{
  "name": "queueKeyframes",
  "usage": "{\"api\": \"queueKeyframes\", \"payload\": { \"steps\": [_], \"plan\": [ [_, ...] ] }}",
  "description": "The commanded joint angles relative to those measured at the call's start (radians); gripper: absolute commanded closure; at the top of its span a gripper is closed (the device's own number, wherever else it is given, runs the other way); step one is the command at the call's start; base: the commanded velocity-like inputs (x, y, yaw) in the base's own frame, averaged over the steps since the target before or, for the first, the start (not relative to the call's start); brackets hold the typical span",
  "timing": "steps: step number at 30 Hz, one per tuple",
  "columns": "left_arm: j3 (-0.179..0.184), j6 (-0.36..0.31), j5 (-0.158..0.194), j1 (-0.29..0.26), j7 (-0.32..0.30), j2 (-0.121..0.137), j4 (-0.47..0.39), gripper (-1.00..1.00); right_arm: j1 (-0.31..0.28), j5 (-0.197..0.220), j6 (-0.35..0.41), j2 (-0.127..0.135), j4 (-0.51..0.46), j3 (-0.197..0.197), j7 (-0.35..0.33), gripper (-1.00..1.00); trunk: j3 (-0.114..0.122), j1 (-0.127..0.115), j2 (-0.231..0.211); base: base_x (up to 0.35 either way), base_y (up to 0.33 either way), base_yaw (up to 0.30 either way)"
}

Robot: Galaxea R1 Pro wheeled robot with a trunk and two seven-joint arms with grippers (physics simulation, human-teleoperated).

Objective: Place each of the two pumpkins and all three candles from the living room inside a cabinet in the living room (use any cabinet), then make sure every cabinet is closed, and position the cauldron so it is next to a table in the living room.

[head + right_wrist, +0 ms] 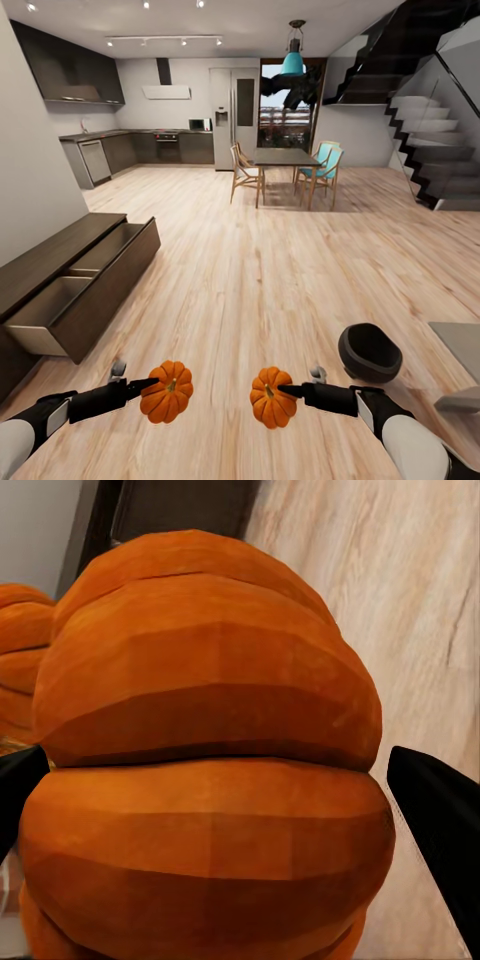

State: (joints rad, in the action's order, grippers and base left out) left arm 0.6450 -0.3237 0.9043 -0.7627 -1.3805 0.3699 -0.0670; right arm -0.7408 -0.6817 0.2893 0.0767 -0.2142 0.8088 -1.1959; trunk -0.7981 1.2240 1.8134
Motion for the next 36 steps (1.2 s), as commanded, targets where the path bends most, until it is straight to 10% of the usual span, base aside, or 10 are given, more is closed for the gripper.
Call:
{"api": "queueKeyframes", "payload": {
  "steps": [1,36],
  "plan": [
    [-0.011,0.000,0.001,0.000,0.000,0.000,0.000,1.00,0.000,0.002,-0.002,0.000,0.000,0.004,0.001,1.00,0.000,0.000,0.000,0.336,0.085,0.000],
    [-0.011,0.000,-0.001,0.000,0.000,-0.002,0.000,1.00,0.000,0.005,-0.004,0.000,-0.001,0.004,0.002,1.00,0.000,0.000,0.000,0.336,0.084,0.000]
  ]
}}
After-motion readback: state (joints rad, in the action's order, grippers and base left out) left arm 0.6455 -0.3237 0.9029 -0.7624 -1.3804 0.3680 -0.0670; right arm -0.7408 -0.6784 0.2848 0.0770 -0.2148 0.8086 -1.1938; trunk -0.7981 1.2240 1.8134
